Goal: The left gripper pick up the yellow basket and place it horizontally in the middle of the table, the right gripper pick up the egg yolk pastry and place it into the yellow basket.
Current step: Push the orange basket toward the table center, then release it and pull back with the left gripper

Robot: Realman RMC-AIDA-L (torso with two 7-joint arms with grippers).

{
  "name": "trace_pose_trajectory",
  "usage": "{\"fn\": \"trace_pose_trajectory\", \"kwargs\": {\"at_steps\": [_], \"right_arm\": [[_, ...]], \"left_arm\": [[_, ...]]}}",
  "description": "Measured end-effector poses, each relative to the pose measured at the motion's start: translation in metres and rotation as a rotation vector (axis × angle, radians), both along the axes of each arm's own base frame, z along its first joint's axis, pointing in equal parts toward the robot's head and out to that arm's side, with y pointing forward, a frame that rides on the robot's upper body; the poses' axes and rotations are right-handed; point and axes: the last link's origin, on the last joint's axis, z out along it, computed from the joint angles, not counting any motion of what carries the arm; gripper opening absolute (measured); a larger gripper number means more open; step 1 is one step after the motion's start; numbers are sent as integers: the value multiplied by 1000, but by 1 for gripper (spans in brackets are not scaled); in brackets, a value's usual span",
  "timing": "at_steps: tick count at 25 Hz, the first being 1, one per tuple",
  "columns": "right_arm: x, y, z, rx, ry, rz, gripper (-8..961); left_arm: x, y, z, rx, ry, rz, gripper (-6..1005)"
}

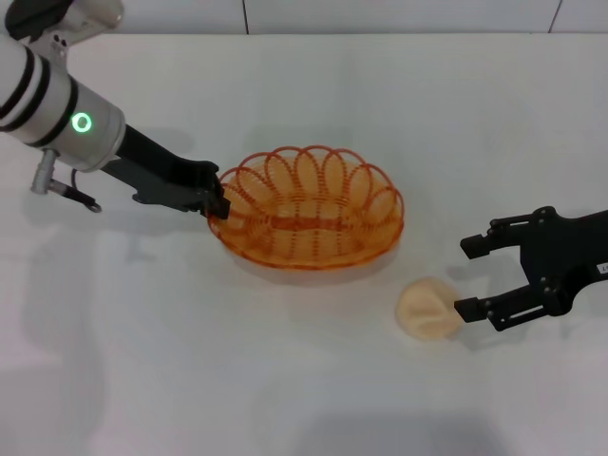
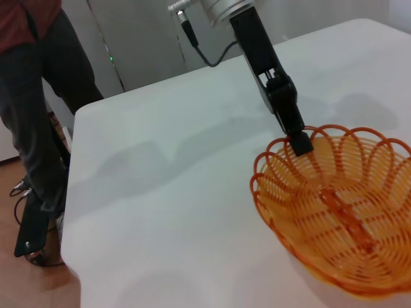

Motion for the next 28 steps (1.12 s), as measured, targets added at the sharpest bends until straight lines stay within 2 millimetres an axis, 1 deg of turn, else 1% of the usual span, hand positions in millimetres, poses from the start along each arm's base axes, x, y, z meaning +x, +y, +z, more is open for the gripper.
{"fn": "trace_pose_trajectory", "kwargs": {"at_steps": [3,7,28], "right_arm": [[0,0,0,0,-1,2,830],[0,0,0,-1,-1,3,830],[0,0,0,-3,-4,4,830]], "left_arm": [[3,-1,-7,-15,-22,1,75],[0,-3,-13,-21,-30,16,75],[-3,-4,-14,-15,-34,26,74]]}}
